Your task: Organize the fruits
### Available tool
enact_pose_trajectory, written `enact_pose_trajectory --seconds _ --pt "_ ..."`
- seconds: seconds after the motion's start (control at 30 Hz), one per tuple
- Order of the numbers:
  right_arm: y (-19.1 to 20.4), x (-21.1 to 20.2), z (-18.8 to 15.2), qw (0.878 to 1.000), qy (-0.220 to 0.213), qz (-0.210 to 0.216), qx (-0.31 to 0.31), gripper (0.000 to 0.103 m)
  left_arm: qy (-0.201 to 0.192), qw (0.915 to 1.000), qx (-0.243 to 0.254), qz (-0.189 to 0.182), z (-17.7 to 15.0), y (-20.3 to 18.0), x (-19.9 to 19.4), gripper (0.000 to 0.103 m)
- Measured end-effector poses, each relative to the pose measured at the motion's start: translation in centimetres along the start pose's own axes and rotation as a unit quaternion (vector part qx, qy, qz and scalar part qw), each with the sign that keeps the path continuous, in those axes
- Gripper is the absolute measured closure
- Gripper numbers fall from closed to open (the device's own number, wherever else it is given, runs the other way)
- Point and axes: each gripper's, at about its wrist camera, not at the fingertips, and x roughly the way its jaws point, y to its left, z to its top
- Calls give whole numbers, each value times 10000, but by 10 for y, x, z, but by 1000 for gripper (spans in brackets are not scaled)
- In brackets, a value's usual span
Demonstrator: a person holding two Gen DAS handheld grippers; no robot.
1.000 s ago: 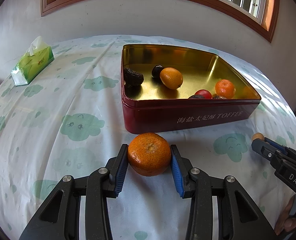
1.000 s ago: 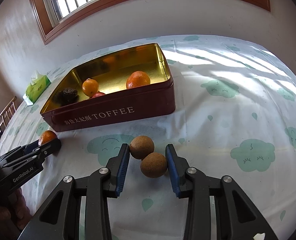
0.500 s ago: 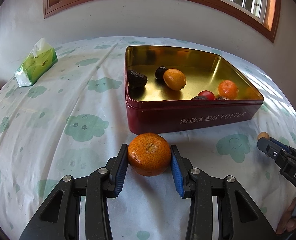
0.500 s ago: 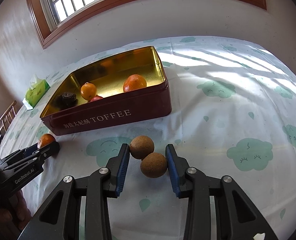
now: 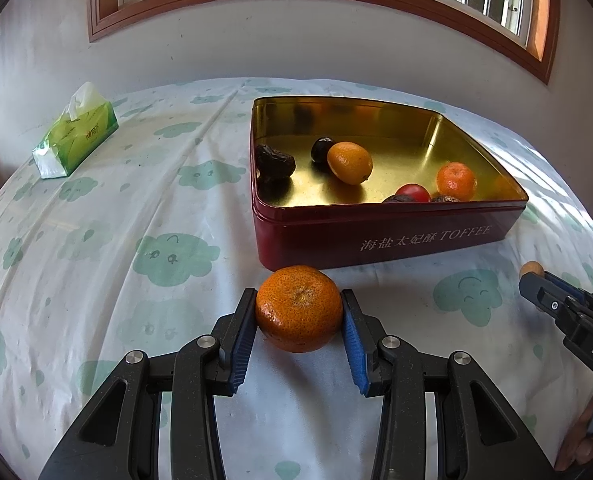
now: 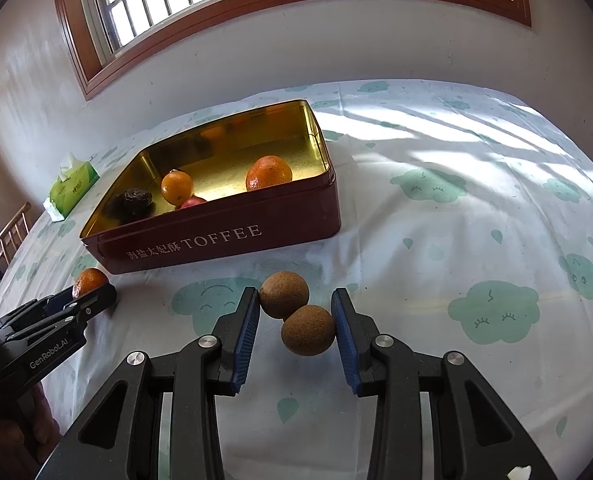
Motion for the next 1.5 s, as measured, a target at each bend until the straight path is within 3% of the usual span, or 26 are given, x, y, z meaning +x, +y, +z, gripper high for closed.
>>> enact_pose_trajectory --seconds 1.5 --pt "2 -3 0 9999 -114 -57 -81 68 -105 9999 -62 76 0 3 -6 61"
